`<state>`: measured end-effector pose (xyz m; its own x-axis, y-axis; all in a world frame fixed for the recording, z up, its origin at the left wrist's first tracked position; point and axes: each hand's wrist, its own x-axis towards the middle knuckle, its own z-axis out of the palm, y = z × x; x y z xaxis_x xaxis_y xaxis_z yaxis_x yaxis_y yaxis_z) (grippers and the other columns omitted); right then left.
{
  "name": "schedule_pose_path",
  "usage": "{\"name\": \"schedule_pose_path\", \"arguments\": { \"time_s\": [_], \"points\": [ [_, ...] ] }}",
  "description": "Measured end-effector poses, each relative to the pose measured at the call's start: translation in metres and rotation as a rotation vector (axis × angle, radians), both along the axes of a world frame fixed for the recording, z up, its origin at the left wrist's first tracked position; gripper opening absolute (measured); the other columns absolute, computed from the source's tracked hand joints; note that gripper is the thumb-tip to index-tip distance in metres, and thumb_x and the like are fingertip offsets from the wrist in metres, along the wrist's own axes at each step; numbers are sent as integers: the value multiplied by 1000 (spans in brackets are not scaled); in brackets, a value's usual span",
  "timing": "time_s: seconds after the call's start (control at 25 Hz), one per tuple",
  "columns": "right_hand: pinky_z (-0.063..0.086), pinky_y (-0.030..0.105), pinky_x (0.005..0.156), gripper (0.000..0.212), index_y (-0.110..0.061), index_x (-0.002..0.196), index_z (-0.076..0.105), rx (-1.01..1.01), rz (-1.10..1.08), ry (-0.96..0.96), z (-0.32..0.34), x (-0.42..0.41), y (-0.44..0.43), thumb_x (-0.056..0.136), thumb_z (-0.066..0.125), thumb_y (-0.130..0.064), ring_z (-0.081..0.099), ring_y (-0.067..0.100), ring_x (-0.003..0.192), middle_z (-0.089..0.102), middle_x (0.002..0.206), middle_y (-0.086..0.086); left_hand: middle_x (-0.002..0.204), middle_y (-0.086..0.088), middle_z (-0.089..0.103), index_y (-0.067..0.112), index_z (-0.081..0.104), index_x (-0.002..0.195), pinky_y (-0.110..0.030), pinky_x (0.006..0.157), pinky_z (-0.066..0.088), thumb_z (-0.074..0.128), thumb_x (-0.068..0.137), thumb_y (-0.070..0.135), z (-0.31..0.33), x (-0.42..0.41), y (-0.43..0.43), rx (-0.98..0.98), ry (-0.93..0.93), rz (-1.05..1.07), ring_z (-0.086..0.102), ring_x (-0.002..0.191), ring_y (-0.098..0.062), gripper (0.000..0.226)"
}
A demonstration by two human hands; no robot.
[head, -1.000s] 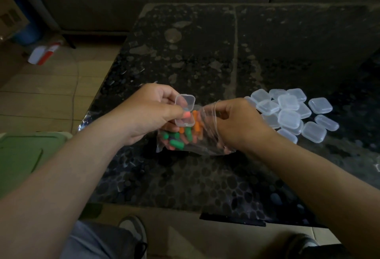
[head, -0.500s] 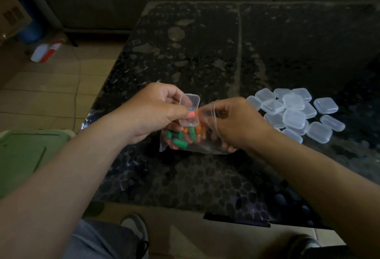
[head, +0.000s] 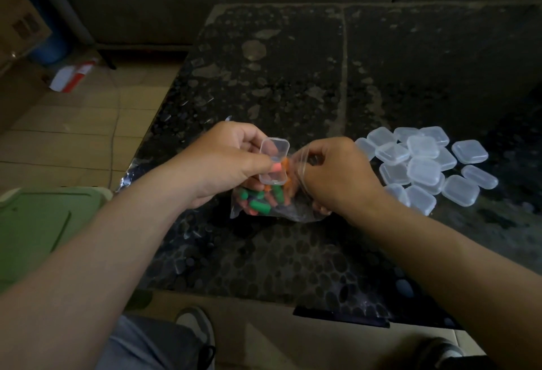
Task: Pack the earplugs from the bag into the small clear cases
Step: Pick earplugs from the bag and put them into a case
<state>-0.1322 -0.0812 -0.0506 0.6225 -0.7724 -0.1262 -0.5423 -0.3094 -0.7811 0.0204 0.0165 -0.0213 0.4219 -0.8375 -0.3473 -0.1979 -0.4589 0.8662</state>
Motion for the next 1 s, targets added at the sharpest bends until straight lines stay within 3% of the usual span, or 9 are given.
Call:
{"name": "schedule_pose_path", "arguments": {
  "time_s": [0.16, 0.36, 0.48, 0.64, 0.84, 1.0],
  "points": [
    [61, 40, 57, 14, -22, 82, 74, -130, 53, 30, 0, -1, -1, 92, 70, -30, 67, 13, 56, 69, 65, -3, 86, -10, 76, 9, 72, 102, -34, 72, 59, 77, 87, 4, 1, 1, 1, 1, 14, -9, 73, 77, -20, 17],
    [59, 29, 47, 12, -31, 80, 72, 21, 148, 63, 15, 0, -2, 92, 71, -27, 70, 15, 51, 71, 64, -4, 84, -8, 77, 10, 72, 101, -24, 63, 56, 77, 87, 4, 3, -1, 1, 2, 20, -17, 73, 73, -12, 15],
    [62, 33, 55, 6, -27, 88, 74, -15, 162, 100, 14, 1, -4, 92, 70, -30, 71, 15, 58, 73, 74, -3, 87, -8, 77, 10, 72, 102, -25, 63, 55, 77, 88, 5, 4, -2, 0, 10, 7, -18, 74, 74, -13, 16],
    [60, 38, 74, 18, -20, 95, 72, -200, 165, 132, 10, 1, -2, 89, 71, -37, 66, 12, 76, 70, 85, -4, 87, -8, 76, 10, 72, 102, -25, 63, 56, 76, 87, 5, 3, -3, 0, 12, -18, -8, 73, 73, -13, 16],
    [59, 38, 76, 15, -21, 94, 69, -155, 170, 161, 12, 4, -3, 88, 72, -34, 65, 13, 78, 68, 85, -3, 90, -9, 77, 10, 73, 102, -23, 61, 54, 76, 87, 5, 3, -3, 0, 12, -17, -19, 73, 75, -13, 16],
    [61, 40, 76, 8, -22, 91, 67, -76, 129, 176, 14, 9, -3, 89, 67, -30, 65, 14, 77, 67, 82, -3, 79, -1, 75, 8, 72, 103, -20, 60, 53, 77, 86, 3, 4, -1, 1, 5, 17, -30, 70, 71, -9, 18]
  ]
}}
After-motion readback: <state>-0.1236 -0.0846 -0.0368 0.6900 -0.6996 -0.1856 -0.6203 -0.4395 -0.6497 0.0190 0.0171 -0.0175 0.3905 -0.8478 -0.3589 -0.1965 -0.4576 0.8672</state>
